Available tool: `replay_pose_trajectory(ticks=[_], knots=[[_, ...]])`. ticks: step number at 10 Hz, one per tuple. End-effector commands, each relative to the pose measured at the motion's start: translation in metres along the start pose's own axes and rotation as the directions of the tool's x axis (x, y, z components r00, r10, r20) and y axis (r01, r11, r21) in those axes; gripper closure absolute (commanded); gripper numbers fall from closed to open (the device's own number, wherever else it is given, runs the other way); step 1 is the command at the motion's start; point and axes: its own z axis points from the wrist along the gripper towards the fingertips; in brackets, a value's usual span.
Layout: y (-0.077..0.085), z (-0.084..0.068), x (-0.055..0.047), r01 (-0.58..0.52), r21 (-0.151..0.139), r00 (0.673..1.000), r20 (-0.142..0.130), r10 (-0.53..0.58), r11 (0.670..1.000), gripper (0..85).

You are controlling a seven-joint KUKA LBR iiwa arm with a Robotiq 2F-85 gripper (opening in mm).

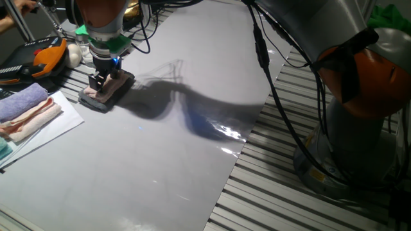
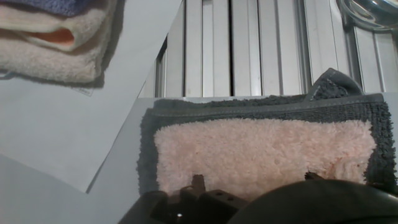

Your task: Clean the table with a cloth

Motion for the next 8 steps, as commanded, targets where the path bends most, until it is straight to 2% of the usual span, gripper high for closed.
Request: replay_pose_trajectory(ticks=[1,3,4,7,8], knots=[[0.0,0.0004,0.0004,0.006,-0.002,1.0,-0.007,-0.006,1.0,51.0],[-0.0001,0.0,0.0004,0.015,-0.001,1.0,-0.013,-0.015,1.0,51.0],[-0.0001,-0.0003,0.0004,0.02,0.0,1.0,-0.017,-0.02,1.0,68.0],[0.0001,-0.0008,0.0001,0.034,-0.001,0.999,-0.026,-0.034,0.999,68.0],[0.0003,-0.0009,-0.0001,0.04,-0.001,0.999,-0.032,-0.04,0.999,85.0]])
